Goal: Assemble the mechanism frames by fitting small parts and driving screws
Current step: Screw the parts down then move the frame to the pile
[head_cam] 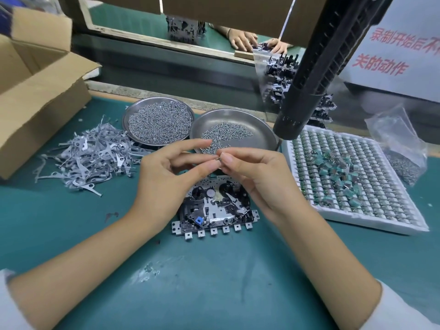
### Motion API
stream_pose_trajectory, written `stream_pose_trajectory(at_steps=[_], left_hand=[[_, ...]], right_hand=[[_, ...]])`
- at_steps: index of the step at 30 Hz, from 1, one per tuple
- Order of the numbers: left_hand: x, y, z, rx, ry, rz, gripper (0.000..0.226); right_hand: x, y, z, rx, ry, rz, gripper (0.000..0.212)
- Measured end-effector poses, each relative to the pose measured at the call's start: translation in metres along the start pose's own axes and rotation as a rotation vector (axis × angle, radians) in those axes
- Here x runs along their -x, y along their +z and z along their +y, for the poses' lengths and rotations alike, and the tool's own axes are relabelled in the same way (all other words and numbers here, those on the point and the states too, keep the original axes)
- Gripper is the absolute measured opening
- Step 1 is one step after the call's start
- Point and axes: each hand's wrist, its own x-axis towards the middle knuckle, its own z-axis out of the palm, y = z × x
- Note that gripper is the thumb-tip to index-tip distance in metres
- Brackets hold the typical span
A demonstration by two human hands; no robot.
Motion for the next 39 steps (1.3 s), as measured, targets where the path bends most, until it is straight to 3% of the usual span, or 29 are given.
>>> stream_pose_trajectory(at_steps=[5, 10, 14, 17, 21, 23, 29, 35, 37, 39], left_hand=[[0.0, 0.0, 0.0, -0.005, 0.022, -0.02, 0.033], [0.002, 0.002, 0.002, -0.036, 0.073, -0.145, 0.032], [0.004, 0.005, 0.004, -0.125, 0.161, -0.21, 0.023], [0.004, 0.005, 0.004, -0.165, 0.173, -0.204, 0.017], [0.003, 0.003, 0.005, -0.118, 0.08, -0.112, 0.018], [0.003, 0.004, 0.005, -0.114, 0.066, -0.082, 0.019], [0.002, 0.004, 0.001, -0.15, 0.057, -0.031, 0.015], [0.003, 0.003, 0.0, -0.178, 0.067, -0.011, 0.015], [0.004, 0.004, 0.001, -0.188, 0.075, -0.012, 0.014], [0.005, 0.005, 0.002, -0.2, 0.087, -0.016, 0.013]], right_hand=[[0.001, -0.001, -0.004, -0.001, 0.04, -0.041, 0.016], [-0.001, -0.012, -0.013, -0.171, 0.311, -0.195, 0.02], [0.002, -0.019, -0.023, -0.072, 0.347, -0.301, 0.025], [0.007, -0.033, -0.048, 0.222, 0.241, -0.216, 0.018], [0.017, -0.071, -0.081, 0.893, -0.033, 0.228, 0.013], [0.02, -0.092, -0.084, 1.065, -0.068, 0.363, 0.013], [0.019, -0.117, -0.063, 1.324, 0.002, 0.307, 0.013], [0.021, -0.115, -0.065, 1.337, -0.046, 0.335, 0.015], [0.025, -0.111, -0.07, 1.175, -0.083, 0.347, 0.016], [0.03, -0.098, -0.072, 0.866, -0.095, 0.249, 0.021]])
